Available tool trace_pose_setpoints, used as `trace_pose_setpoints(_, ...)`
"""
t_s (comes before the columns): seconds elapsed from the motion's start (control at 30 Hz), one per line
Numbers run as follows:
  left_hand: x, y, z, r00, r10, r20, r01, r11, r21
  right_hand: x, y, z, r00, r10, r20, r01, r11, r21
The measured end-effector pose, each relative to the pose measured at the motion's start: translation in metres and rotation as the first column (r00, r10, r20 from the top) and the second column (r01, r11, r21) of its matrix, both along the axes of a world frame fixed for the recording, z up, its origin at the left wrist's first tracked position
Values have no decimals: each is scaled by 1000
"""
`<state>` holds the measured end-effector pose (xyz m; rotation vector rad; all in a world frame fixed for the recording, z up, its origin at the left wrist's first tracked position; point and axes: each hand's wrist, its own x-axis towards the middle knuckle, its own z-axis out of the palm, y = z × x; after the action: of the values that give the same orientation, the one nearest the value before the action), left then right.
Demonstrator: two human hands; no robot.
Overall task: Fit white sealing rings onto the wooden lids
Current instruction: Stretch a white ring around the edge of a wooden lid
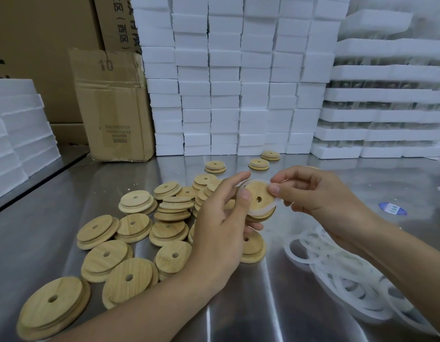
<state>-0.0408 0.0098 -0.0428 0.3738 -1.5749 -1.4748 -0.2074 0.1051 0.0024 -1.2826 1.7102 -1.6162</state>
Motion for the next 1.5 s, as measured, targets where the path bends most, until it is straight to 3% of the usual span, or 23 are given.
trace_pose_setpoints(0.2,0,-1,-2,999,-15,32,16,999,-31,5,0,-2,999,30,45,-31,999,27)
trace_pose_setpoints(0.3,-1,-3,-3,999,9,49,-8,999,-38,8,0,-2,999,6,-47,-7,1000,-21)
trace_pose_setpoints(0.4,0,-5,-5,997,0,72,5,997,-74,12,0,-3,987,82,-140,-93,992,-80)
trace_pose_setpoints(0.63,-2,-8,-6,998,-1,67,7,995,-98,6,-3,-6,961,87,-261,-94,996,-12)
trace_pose_setpoints(1.0,0,-11,-5,995,99,-25,-99,995,-25,1,-1,-5,975,86,-203,-77,996,49)
trace_pose_setpoints(1.17,0,-8,-3,997,71,-6,-71,998,4,0,0,-5,978,79,-193,-75,997,27)
trace_pose_setpoints(1.3,2,-7,-4,999,-8,49,9,1000,-16,4,-2,-8,963,138,-232,-139,990,12)
trace_pose_setpoints(1.5,0,-6,-3,999,12,40,-12,1000,-19,-8,2,0,937,157,-313,-136,987,88)
